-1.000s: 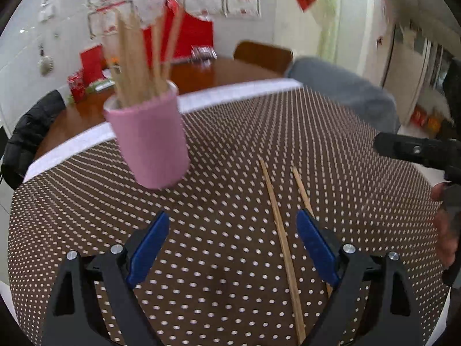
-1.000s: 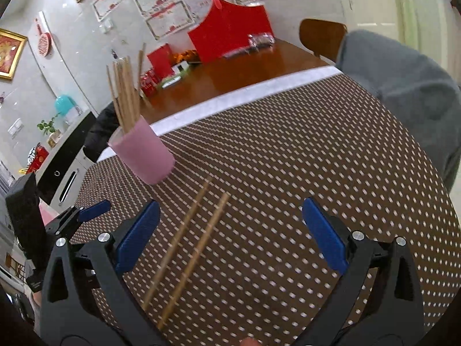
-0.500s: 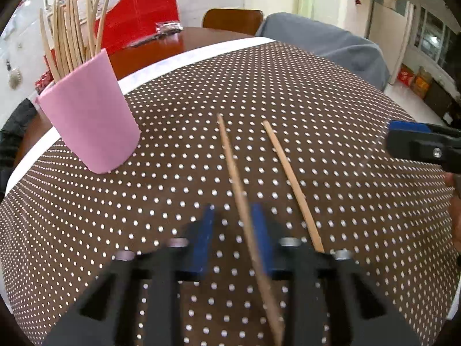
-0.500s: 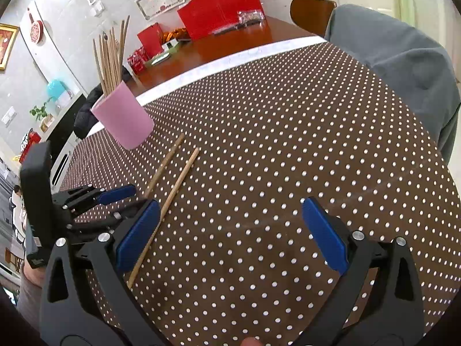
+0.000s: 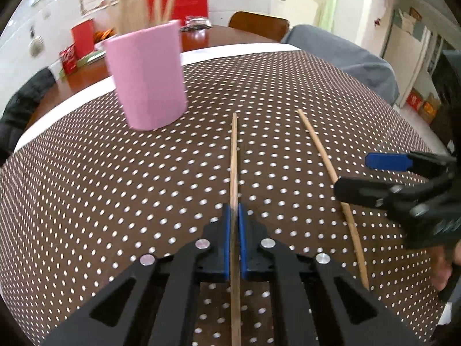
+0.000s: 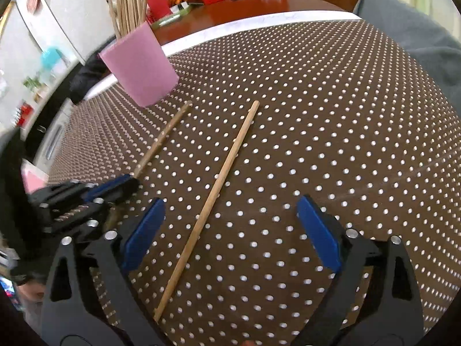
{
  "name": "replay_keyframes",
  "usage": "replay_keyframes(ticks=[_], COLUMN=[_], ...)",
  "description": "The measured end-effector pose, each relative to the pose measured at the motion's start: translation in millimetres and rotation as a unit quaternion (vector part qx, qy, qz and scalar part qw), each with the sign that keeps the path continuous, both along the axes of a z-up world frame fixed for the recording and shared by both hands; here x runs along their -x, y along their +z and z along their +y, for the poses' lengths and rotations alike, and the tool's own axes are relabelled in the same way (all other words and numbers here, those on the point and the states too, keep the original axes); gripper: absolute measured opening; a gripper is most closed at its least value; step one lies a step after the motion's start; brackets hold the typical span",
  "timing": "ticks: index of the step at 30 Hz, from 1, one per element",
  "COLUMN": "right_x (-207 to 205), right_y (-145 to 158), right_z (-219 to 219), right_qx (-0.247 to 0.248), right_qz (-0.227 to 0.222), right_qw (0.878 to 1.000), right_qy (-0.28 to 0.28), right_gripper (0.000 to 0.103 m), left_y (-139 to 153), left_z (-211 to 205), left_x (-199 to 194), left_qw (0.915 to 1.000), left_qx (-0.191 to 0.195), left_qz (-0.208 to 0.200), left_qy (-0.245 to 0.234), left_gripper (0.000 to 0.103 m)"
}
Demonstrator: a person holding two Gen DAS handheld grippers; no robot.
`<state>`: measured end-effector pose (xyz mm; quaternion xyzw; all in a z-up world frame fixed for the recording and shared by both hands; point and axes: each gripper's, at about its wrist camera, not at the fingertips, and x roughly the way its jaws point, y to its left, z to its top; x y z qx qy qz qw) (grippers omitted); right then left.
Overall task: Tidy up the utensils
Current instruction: 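Close the left gripper on one chopstick while the right gripper grasps the other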
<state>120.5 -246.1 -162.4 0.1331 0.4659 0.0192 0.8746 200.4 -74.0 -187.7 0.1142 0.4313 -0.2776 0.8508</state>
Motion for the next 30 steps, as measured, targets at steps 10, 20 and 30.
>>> replay_keyframes(ticks=[10, 20, 30], right_x=[13, -7, -15], right_y=[3, -1, 1], right_z=[34, 52, 61], right_qx=[0.075, 0.095, 0.078], right_qz=[-0.016, -0.025, -0.009], right_qw=[0.988, 0.988, 0.983], right_qy=[0.136, 0.121, 0.166], right_gripper=[0.035, 0.015, 0.012], left_y=[4, 7, 7], left_z=[6, -4, 10], left_x=[-1, -13, -21], left_qw=[0.9996, 0.9994, 0.9994], left_qx=[-0.008, -0.023, -0.007], left_qz=[-0.003, -0.016, 0.000], left_qy=[0.027, 0.019, 0.034], left_gripper=[0.012, 0.011, 0.007])
